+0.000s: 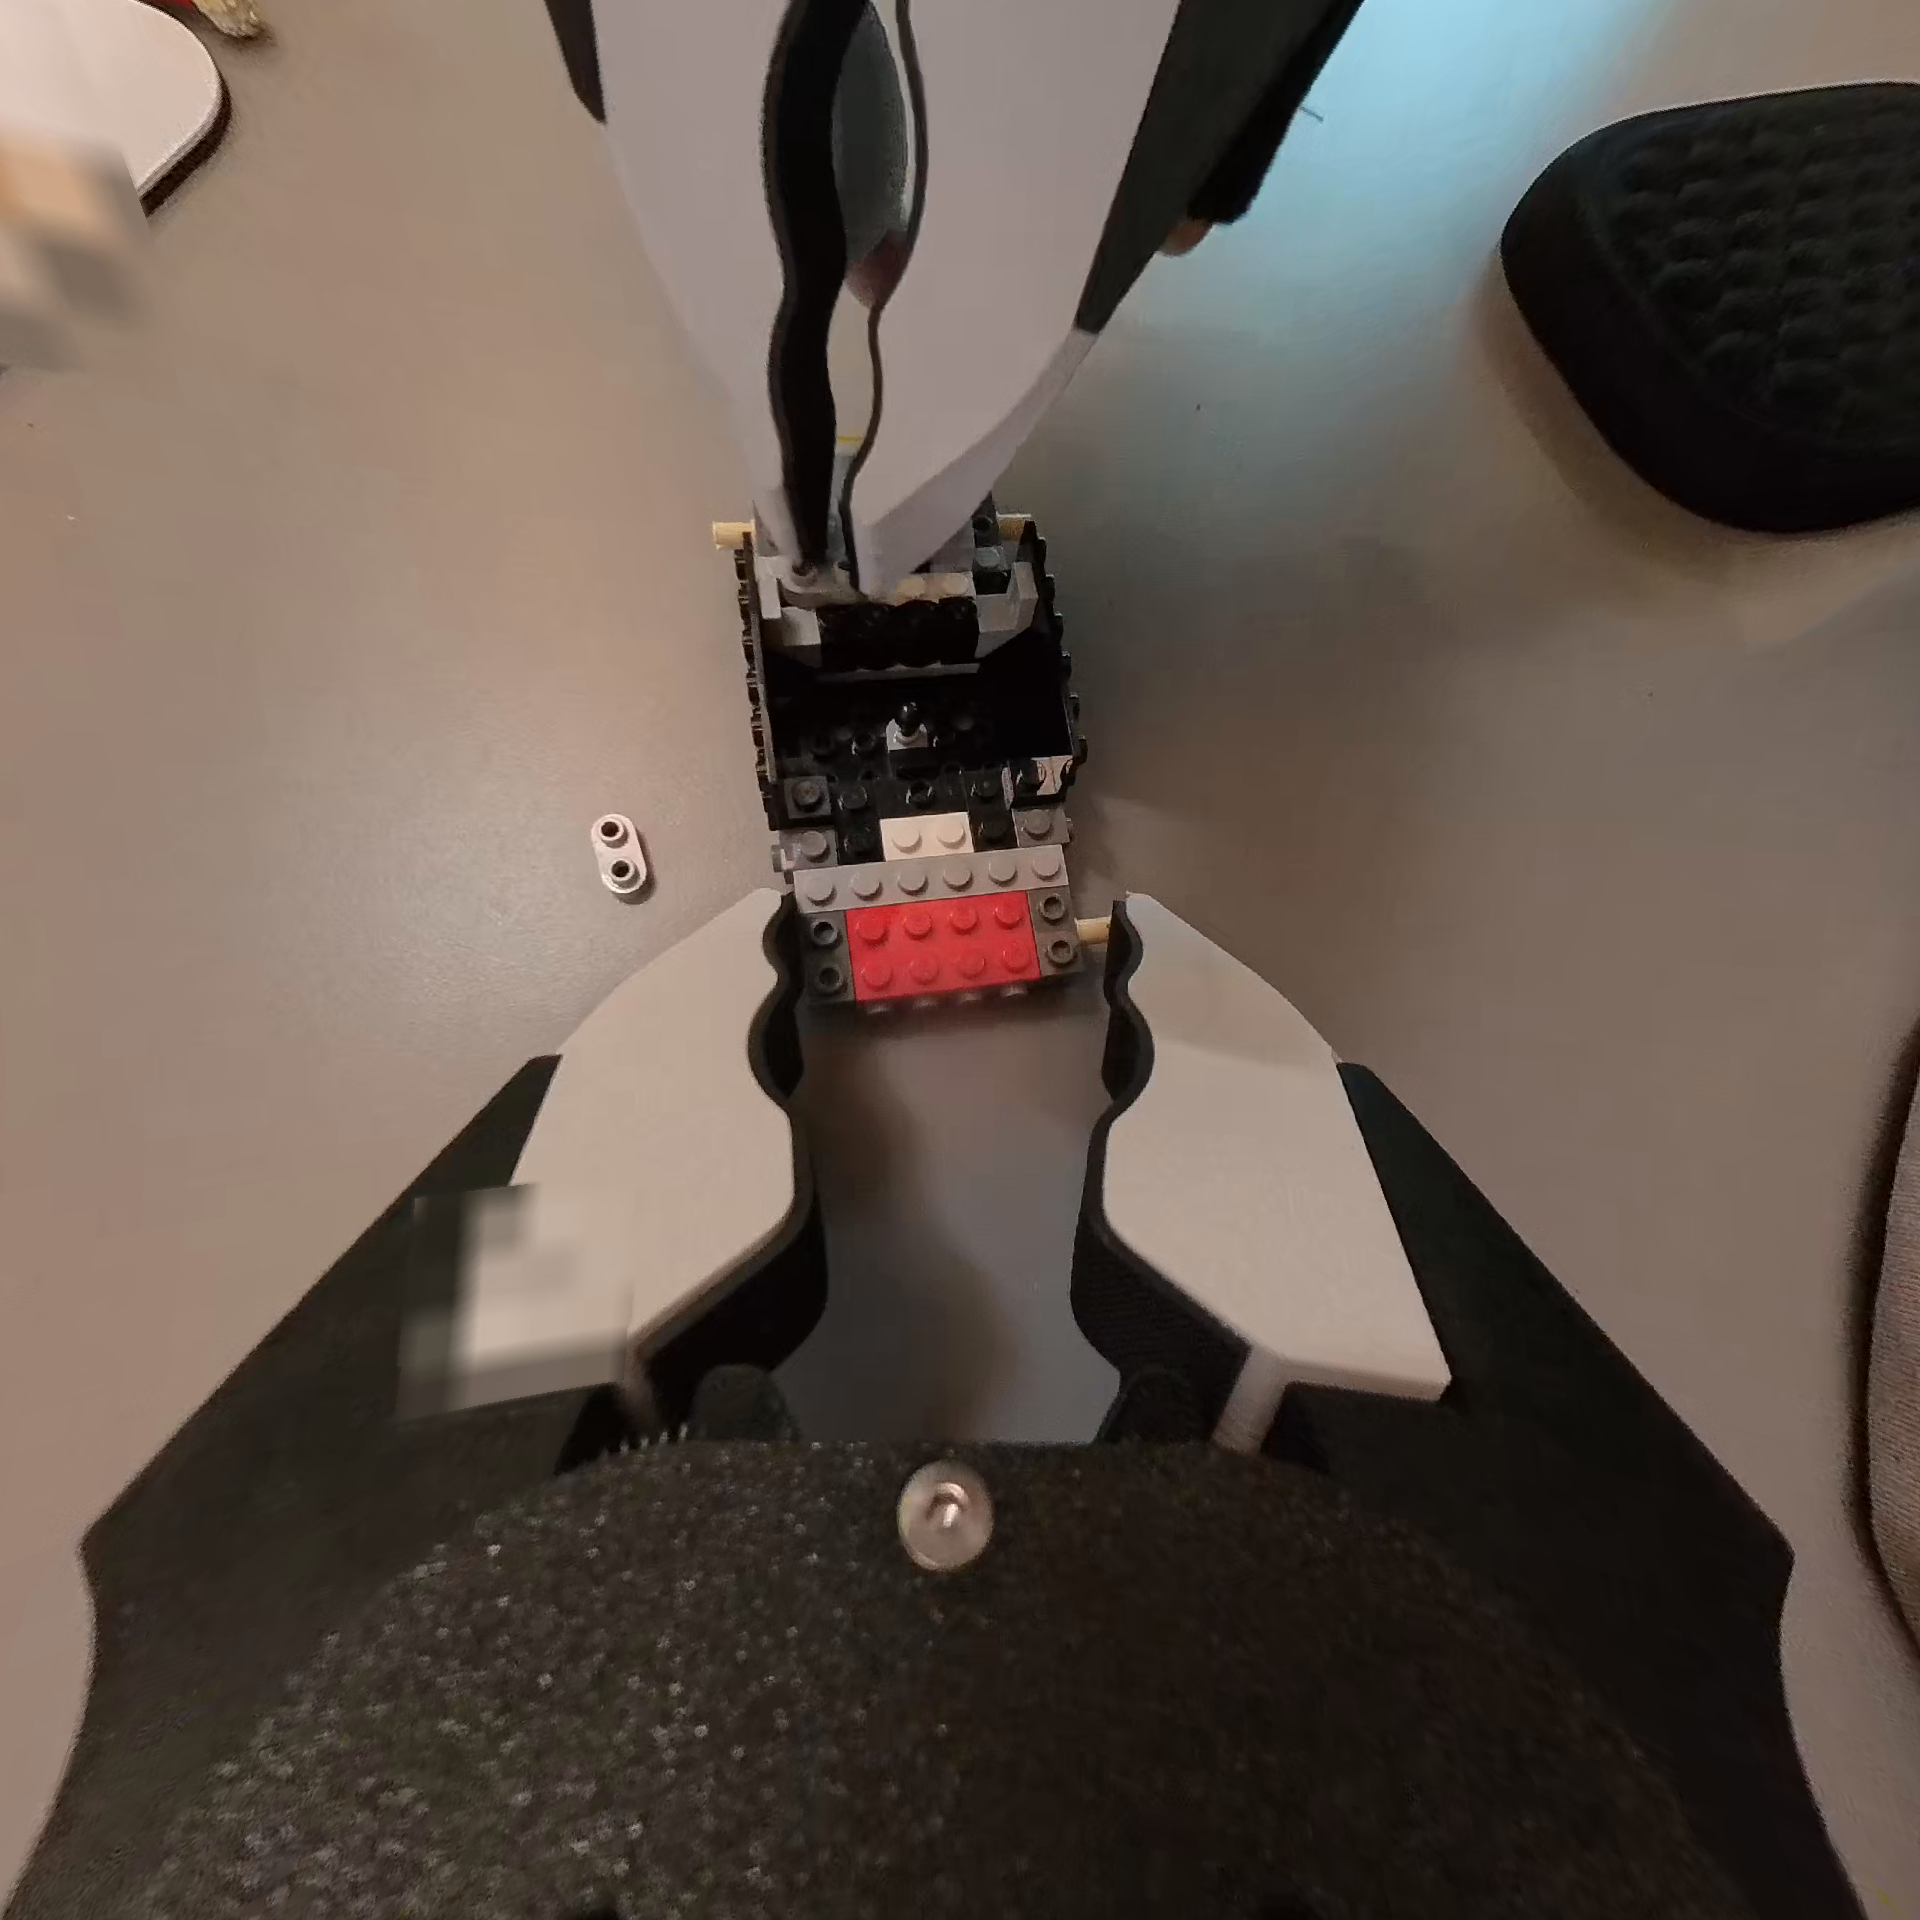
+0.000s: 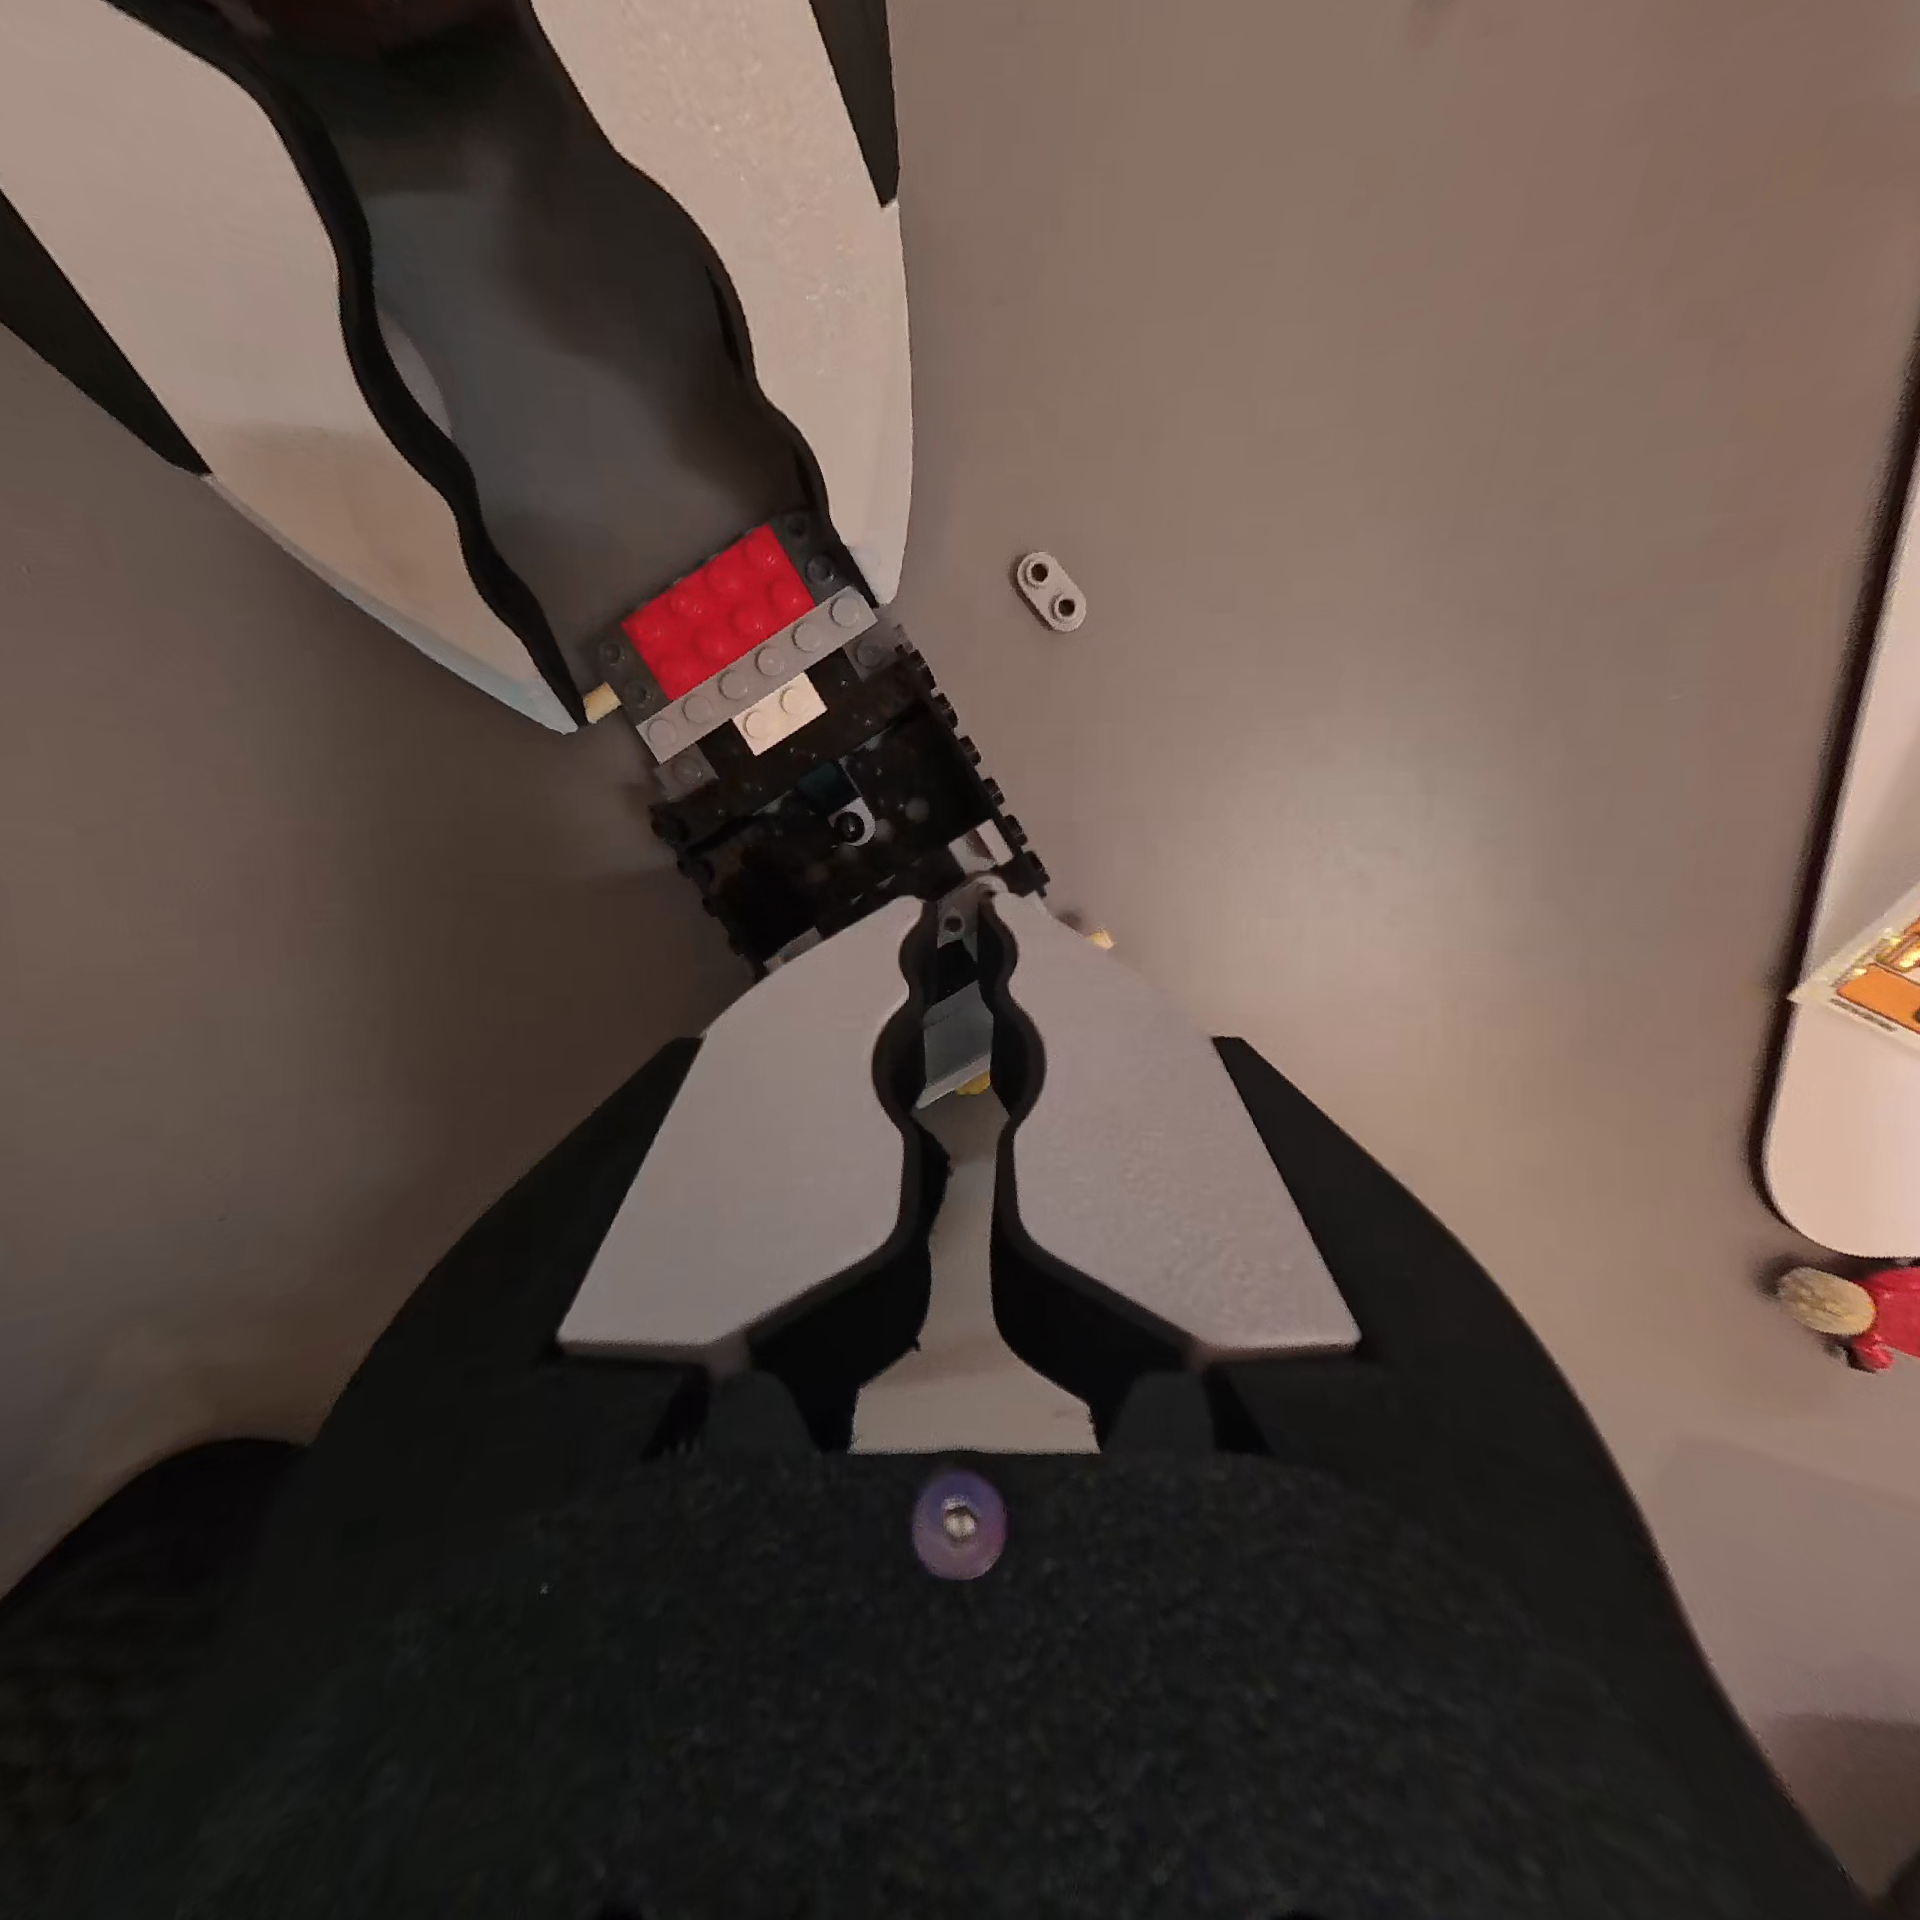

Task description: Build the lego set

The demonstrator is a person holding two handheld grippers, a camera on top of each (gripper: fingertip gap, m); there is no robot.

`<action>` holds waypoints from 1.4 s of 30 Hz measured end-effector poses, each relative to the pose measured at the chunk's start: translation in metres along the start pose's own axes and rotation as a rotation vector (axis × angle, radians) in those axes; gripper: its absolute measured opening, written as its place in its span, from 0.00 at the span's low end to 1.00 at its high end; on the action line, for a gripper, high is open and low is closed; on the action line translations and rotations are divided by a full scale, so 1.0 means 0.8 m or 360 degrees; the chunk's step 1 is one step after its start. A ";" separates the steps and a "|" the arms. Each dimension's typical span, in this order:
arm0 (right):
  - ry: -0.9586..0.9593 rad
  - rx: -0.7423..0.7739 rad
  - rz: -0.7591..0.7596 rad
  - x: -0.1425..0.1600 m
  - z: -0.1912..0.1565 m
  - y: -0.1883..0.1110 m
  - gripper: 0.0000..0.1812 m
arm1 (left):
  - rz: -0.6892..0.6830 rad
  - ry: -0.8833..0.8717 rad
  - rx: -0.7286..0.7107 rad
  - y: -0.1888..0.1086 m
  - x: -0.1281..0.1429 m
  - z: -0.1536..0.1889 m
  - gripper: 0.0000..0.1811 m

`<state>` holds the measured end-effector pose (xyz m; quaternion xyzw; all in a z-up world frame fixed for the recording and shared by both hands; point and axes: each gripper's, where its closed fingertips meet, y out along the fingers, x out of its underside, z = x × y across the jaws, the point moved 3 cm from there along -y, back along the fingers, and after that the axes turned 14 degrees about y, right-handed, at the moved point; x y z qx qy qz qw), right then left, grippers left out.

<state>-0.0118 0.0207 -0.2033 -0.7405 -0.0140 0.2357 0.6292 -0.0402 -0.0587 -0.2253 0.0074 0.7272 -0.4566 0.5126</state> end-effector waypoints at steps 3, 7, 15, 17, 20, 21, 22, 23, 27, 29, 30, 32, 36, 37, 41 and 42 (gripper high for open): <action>0.0019 0.0021 -0.0027 -0.001 0.001 0.000 0.03 | -0.0001 0.0002 0.0001 0.000 0.000 0.000 0.31; 0.0038 0.0059 -0.0078 -0.002 -0.001 0.001 0.03 | -0.0001 0.0002 0.0002 0.000 0.000 0.000 0.31; 0.0059 0.0150 -0.0136 -0.004 0.002 0.001 0.04 | -0.0003 0.0003 0.0000 0.000 0.000 0.001 0.31; 0.0041 0.0175 -0.0156 -0.003 0.001 0.001 0.04 | -0.0004 0.0005 0.0001 0.000 0.000 0.001 0.31; 0.0119 0.0120 -0.0142 -0.002 0.001 0.000 0.06 | -0.0004 0.0005 0.0001 0.000 0.000 0.001 0.31; 0.0140 0.0118 -0.0134 -0.002 0.003 0.000 0.06 | -0.0004 0.0005 0.0002 0.000 0.000 0.001 0.31; 0.0164 0.0101 -0.0125 -0.001 0.004 0.001 0.06 | -0.0004 0.0005 0.0002 0.000 0.000 0.001 0.31; 0.0196 0.0068 -0.0108 -0.001 0.003 0.002 0.07 | -0.0004 0.0005 0.0002 0.000 0.000 0.001 0.31; 0.0300 -0.0035 -0.0070 0.001 0.006 0.005 0.07 | -0.0003 0.0005 0.0005 0.000 0.000 0.001 0.31; 0.0339 -0.0077 -0.0051 0.002 0.006 0.005 0.07 | -0.0003 0.0004 0.0006 0.000 0.000 0.001 0.31; 0.0344 -0.0084 -0.0048 0.002 0.006 0.005 0.07 | -0.0002 0.0004 0.0007 0.000 0.000 0.001 0.31; 0.0333 -0.0062 -0.0055 0.002 0.006 0.005 0.07 | -0.0002 0.0005 0.0008 0.000 0.000 0.001 0.31; 0.0313 0.0029 -0.0121 0.001 0.004 0.004 0.06 | -0.0002 0.0007 0.0009 0.000 0.000 0.001 0.31; 0.0309 0.0057 -0.0140 0.000 0.003 0.004 0.06 | -0.0002 0.0006 0.0010 0.000 0.000 0.001 0.31; 0.0303 0.0149 -0.0193 -0.002 0.002 0.001 0.06 | -0.0001 0.0003 0.0009 0.000 0.000 0.001 0.31; 0.0302 0.0163 -0.0200 -0.002 0.001 0.001 0.06 | -0.0002 0.0003 0.0007 0.000 0.000 0.001 0.31</action>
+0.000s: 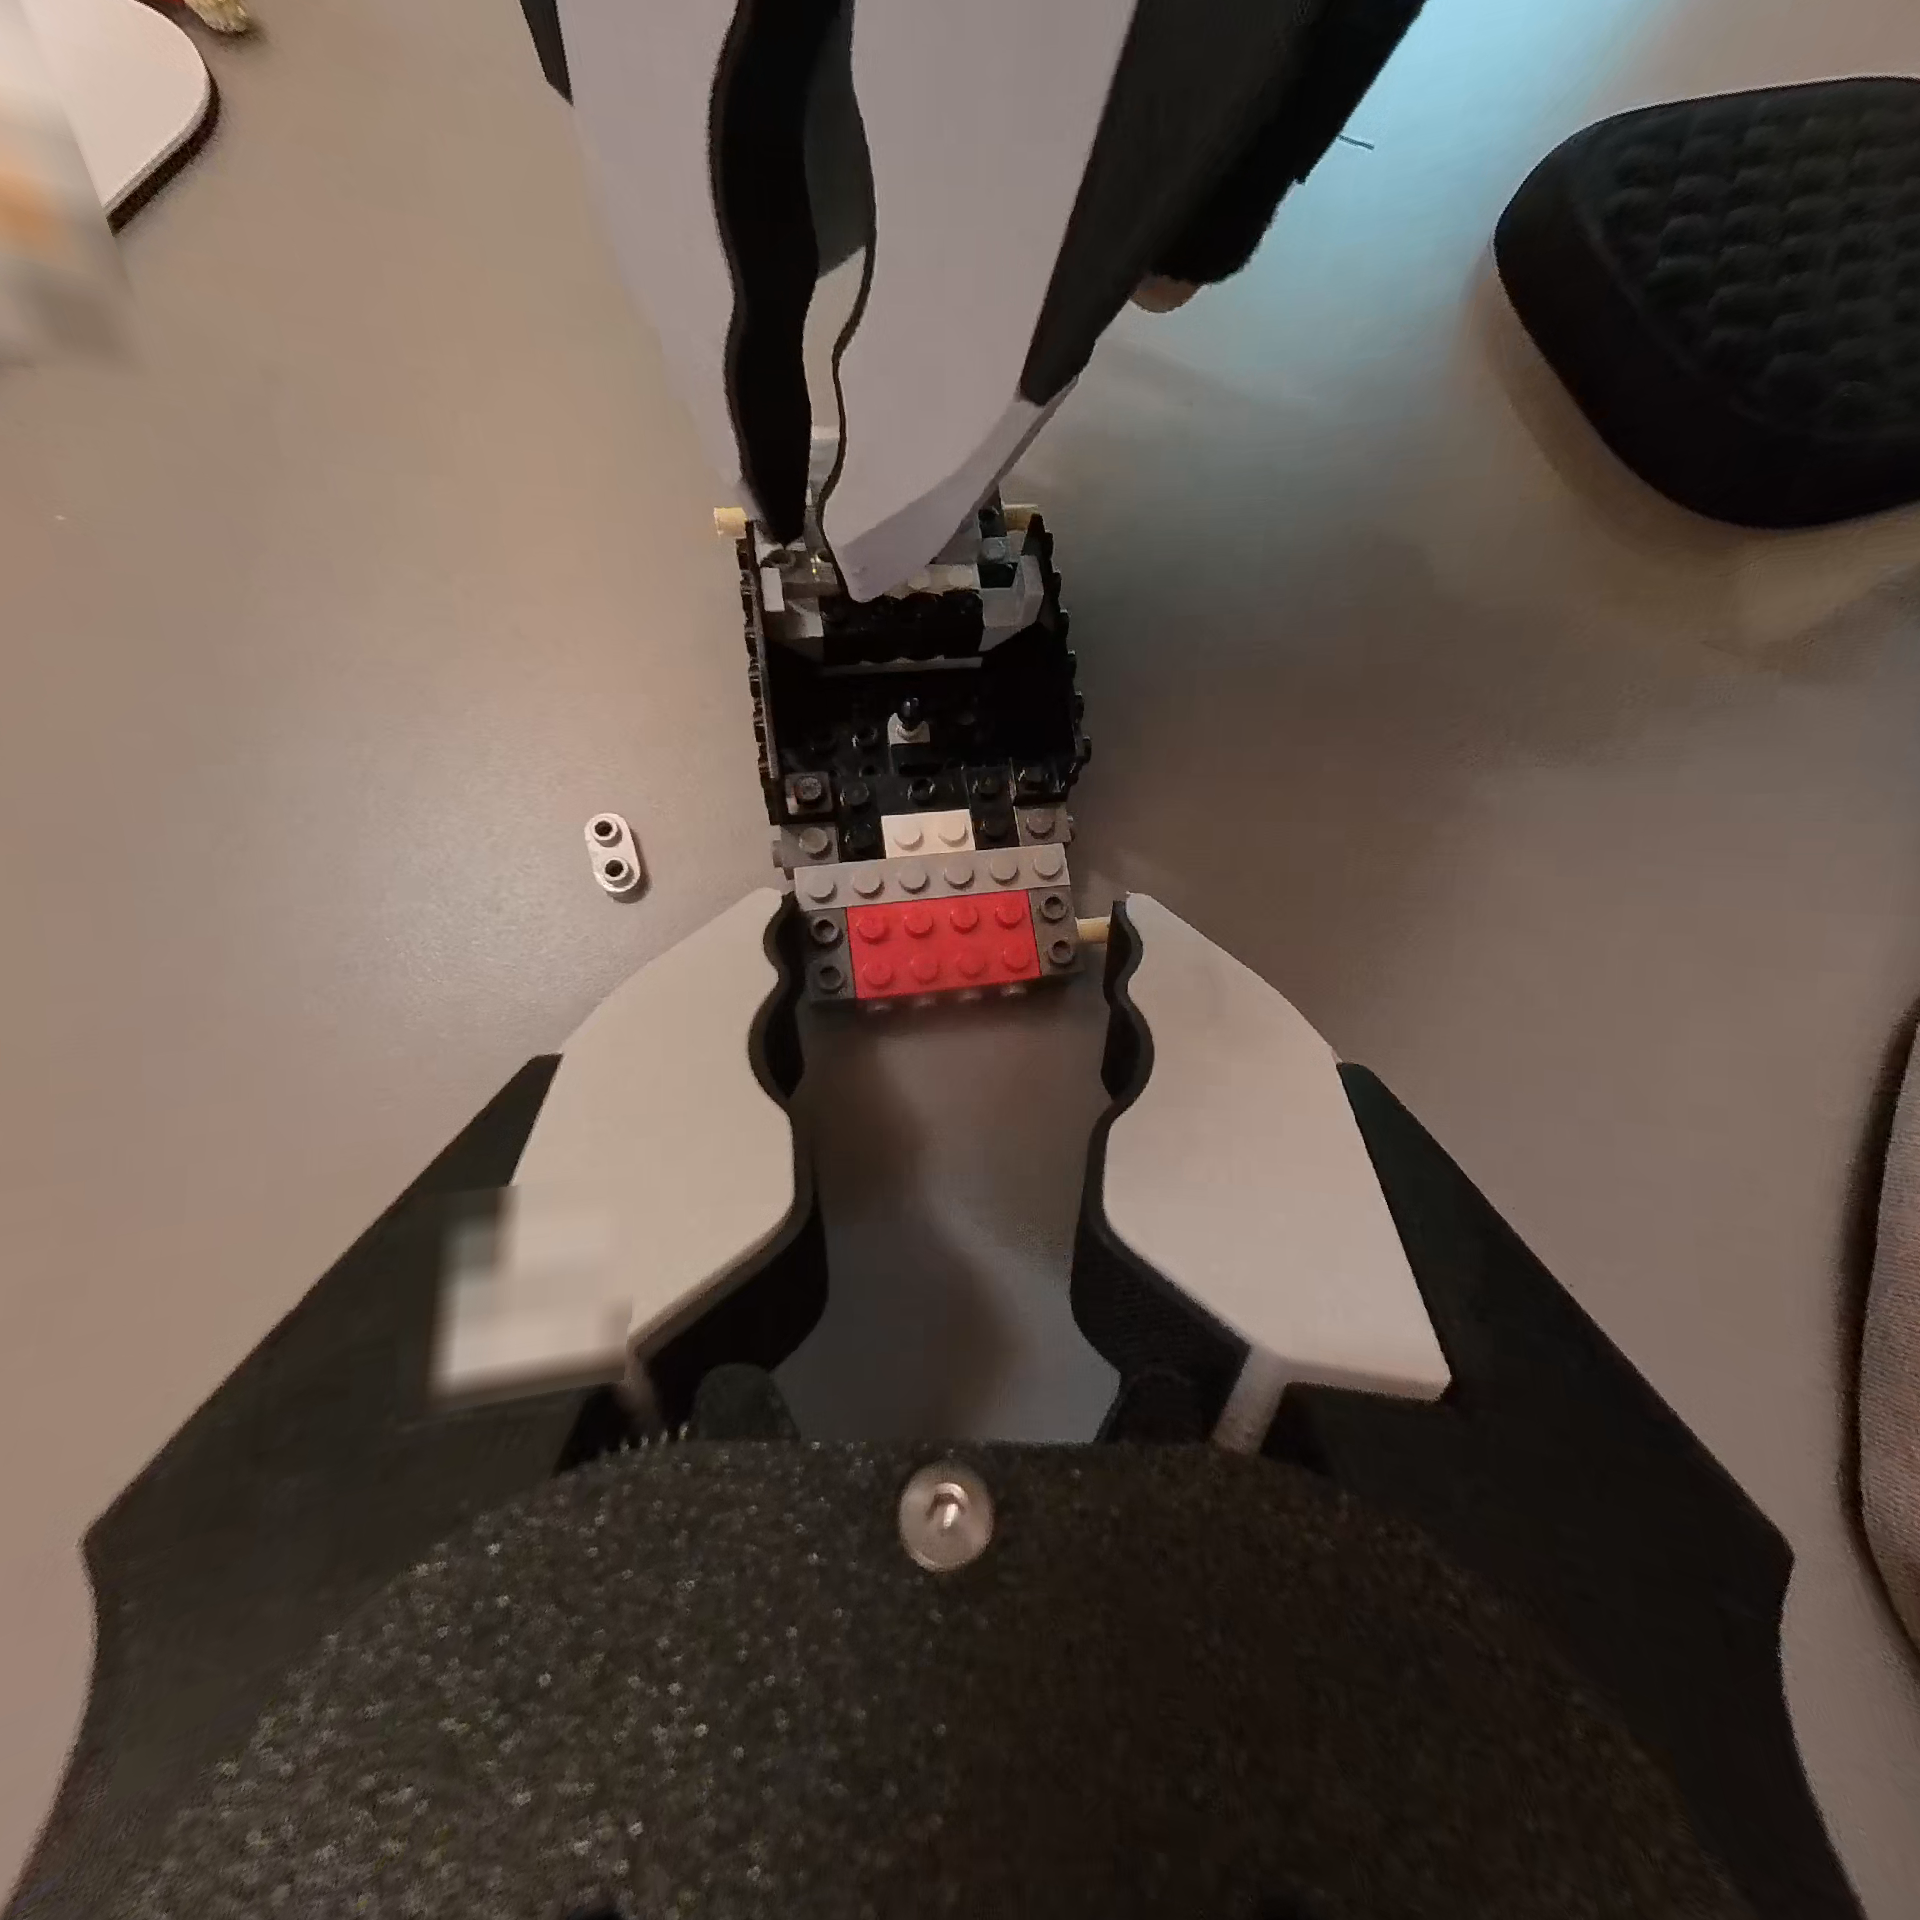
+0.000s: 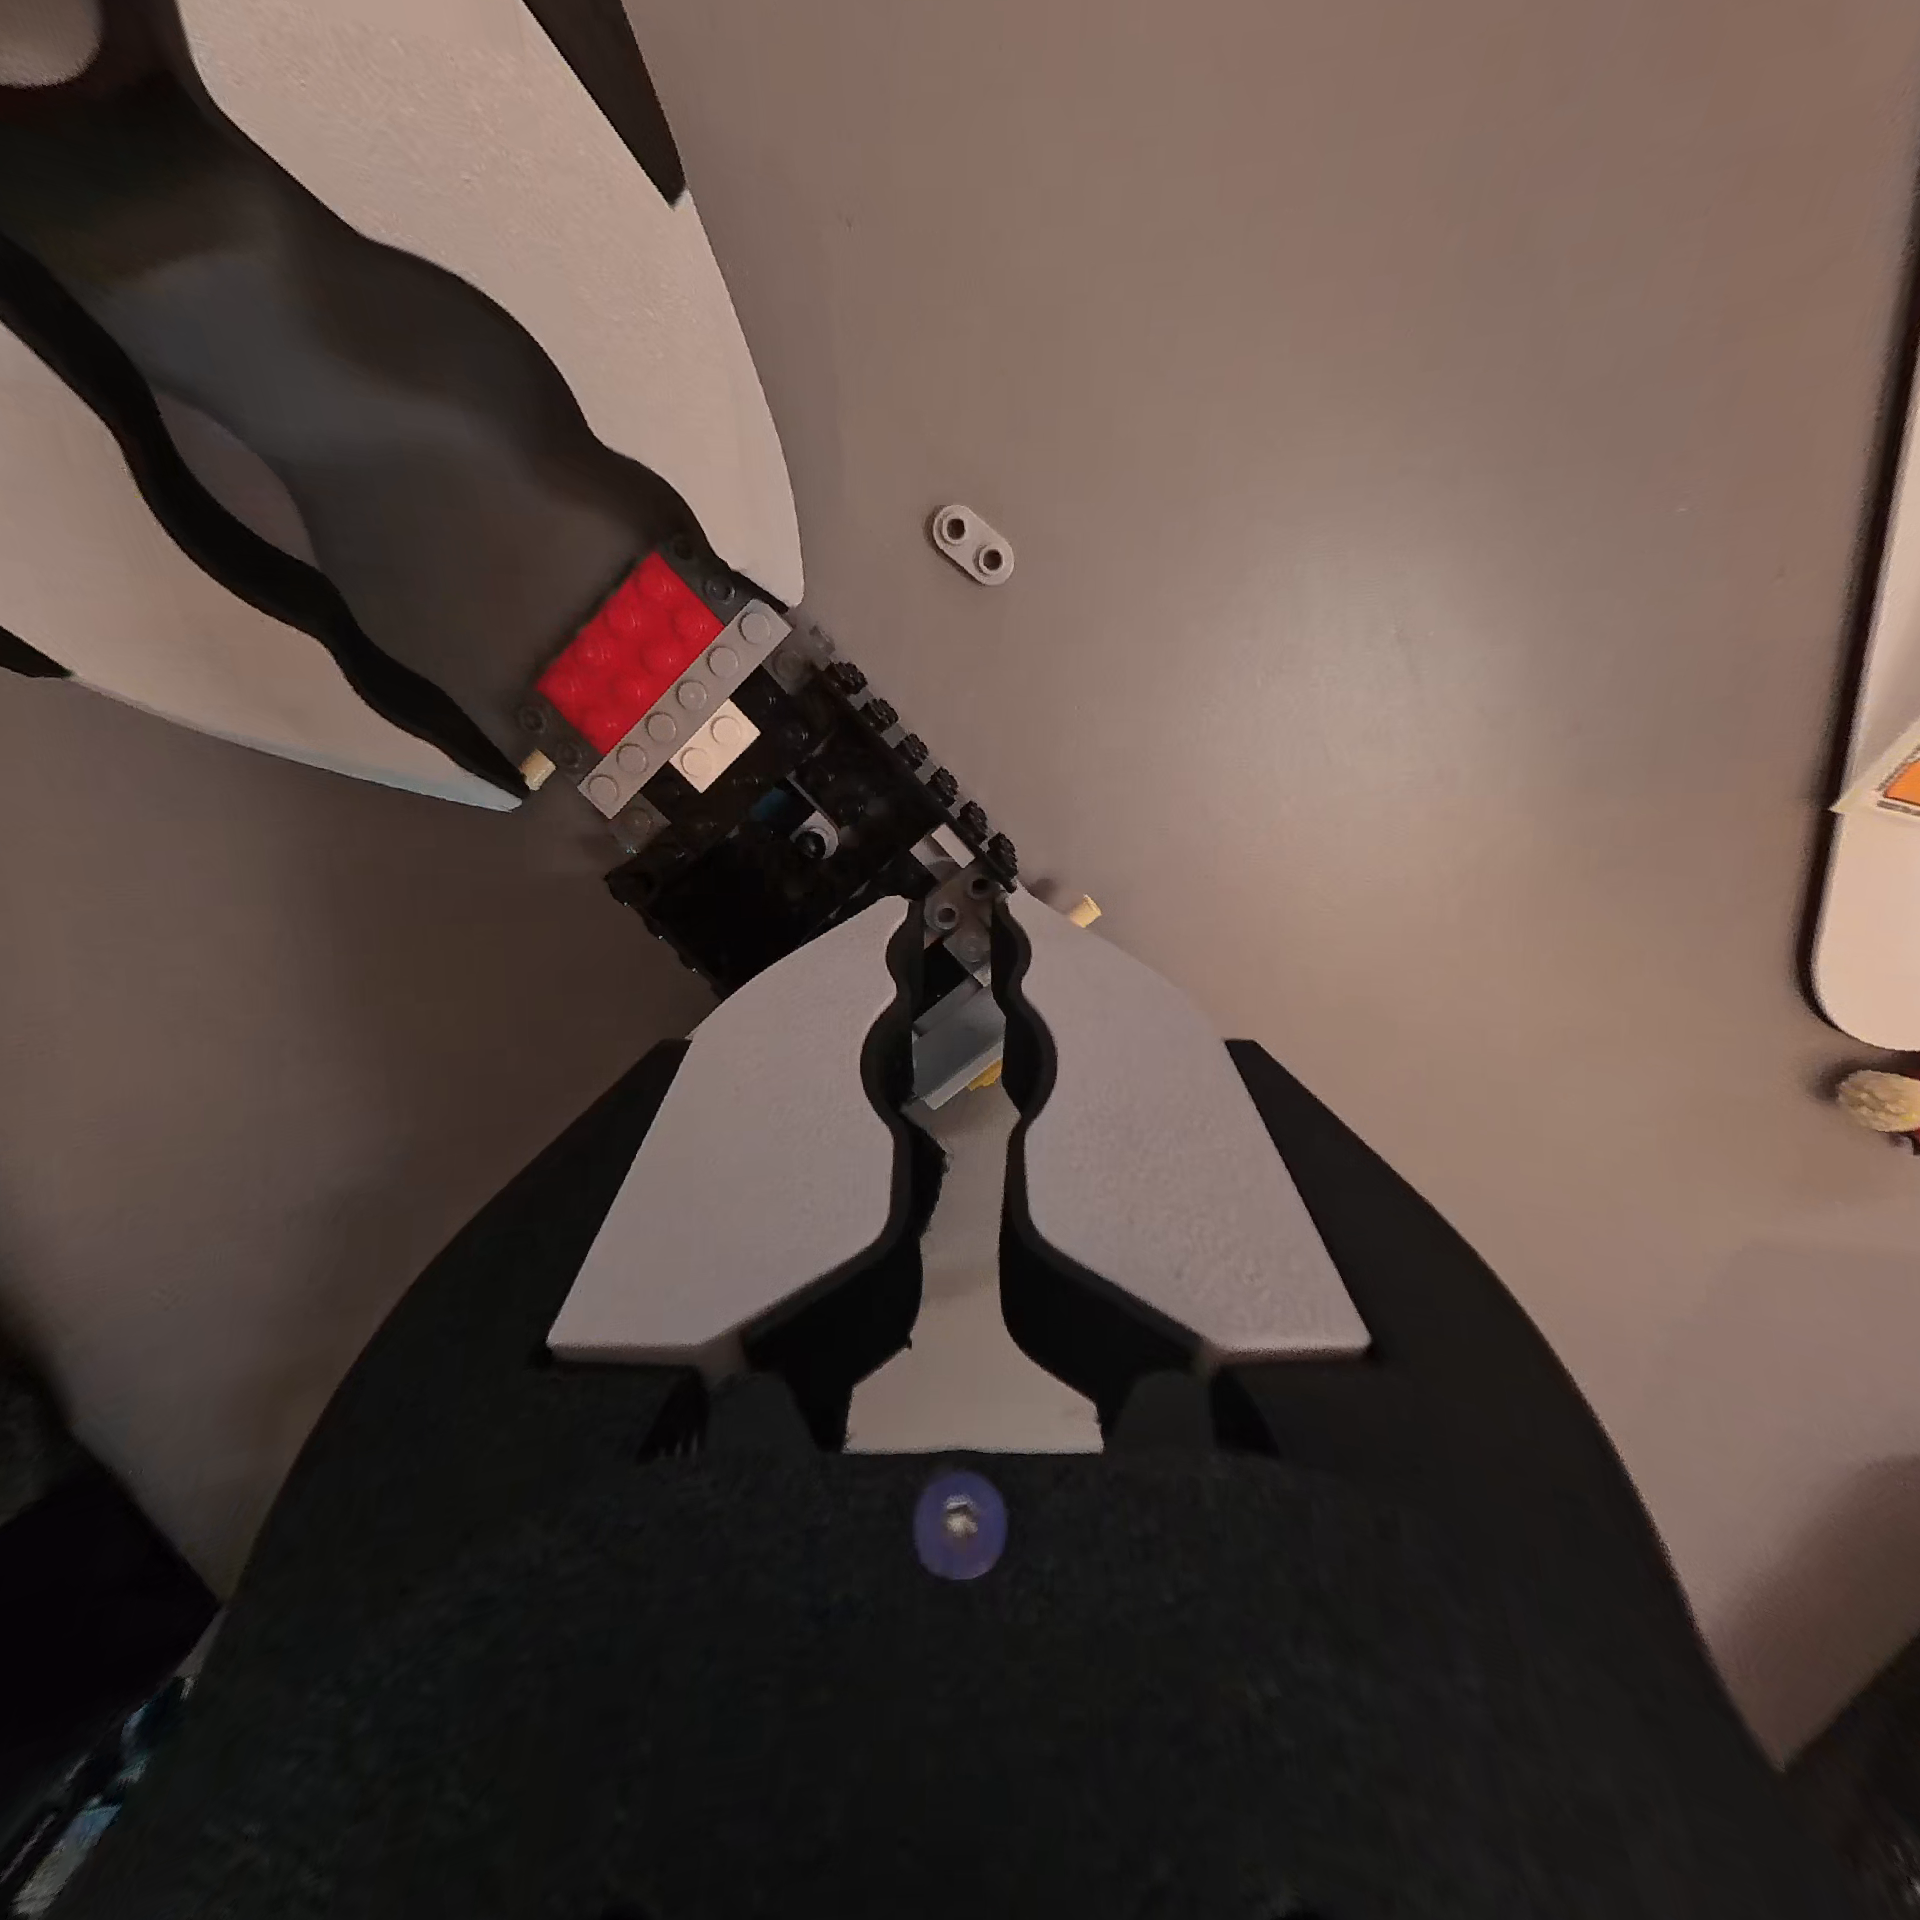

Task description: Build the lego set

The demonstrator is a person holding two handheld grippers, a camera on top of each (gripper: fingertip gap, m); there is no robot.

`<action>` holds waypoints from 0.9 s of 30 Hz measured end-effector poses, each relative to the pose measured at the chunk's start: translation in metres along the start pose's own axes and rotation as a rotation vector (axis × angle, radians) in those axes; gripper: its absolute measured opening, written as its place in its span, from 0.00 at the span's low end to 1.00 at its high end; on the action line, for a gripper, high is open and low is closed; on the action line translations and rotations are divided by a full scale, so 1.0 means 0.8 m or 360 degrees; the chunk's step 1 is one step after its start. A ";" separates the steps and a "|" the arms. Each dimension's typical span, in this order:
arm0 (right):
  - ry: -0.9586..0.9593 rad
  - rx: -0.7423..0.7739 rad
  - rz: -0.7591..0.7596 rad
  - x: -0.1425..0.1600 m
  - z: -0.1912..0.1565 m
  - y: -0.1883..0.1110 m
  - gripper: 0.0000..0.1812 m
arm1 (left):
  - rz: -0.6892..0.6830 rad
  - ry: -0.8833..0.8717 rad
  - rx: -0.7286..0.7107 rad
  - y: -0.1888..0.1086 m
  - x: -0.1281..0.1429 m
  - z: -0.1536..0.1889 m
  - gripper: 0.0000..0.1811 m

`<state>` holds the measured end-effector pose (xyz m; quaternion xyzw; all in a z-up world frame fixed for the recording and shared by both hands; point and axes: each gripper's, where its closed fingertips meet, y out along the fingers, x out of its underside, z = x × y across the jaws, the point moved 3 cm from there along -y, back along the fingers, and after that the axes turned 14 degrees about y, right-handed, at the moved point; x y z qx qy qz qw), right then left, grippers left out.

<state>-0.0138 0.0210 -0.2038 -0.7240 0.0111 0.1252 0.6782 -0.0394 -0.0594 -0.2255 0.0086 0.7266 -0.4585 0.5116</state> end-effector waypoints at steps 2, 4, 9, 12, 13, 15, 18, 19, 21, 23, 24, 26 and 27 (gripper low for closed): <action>-0.0006 0.0027 -0.0003 -0.001 -0.001 -0.001 0.06 | -0.0001 -0.0002 -0.0002 0.000 0.000 0.000 0.31; -0.0013 0.0048 0.0003 -0.001 -0.001 -0.001 0.06 | -0.0003 -0.0004 -0.0004 0.000 0.000 0.000 0.31; -0.0006 0.0045 0.0086 -0.002 -0.001 -0.005 0.06 | -0.0007 -0.0008 -0.0004 0.000 0.001 0.000 0.31; 0.0022 -0.0005 0.0126 0.002 0.001 -0.007 0.08 | -0.0005 -0.0010 -0.0003 0.000 0.001 0.000 0.30; 0.0041 -0.0030 0.0152 0.003 0.002 -0.007 0.08 | -0.0004 -0.0011 -0.0004 0.000 0.000 0.000 0.30; 0.0051 -0.0081 0.0207 0.004 0.000 -0.009 0.08 | -0.0002 -0.0016 -0.0002 0.000 0.000 0.000 0.30; 0.0059 -0.0129 0.0300 0.004 -0.002 -0.010 0.09 | -0.0001 -0.0021 0.0000 0.000 0.000 0.001 0.30; 0.0066 -0.0150 0.0318 0.004 -0.004 -0.009 0.09 | -0.0002 -0.0019 0.0002 0.001 -0.001 0.001 0.30; 0.0065 -0.0158 0.0328 0.005 -0.004 -0.006 0.08 | -0.0002 -0.0010 0.0011 0.001 -0.002 0.005 0.28; 0.0066 -0.0183 0.0321 0.007 -0.004 -0.002 0.08 | -0.0004 0.0008 0.0007 0.001 -0.004 0.008 0.27; 0.0066 -0.0206 0.0307 0.010 -0.005 0.000 0.08 | -0.0001 0.0023 0.0012 0.001 -0.006 0.011 0.27; 0.0049 -0.0243 0.0292 0.012 -0.006 0.002 0.06 | 0.0018 0.0045 0.0046 0.000 -0.012 0.019 0.28; 0.0028 -0.0253 0.0290 0.013 -0.007 0.001 0.05 | 0.0029 0.0057 0.0073 0.000 -0.014 0.023 0.28</action>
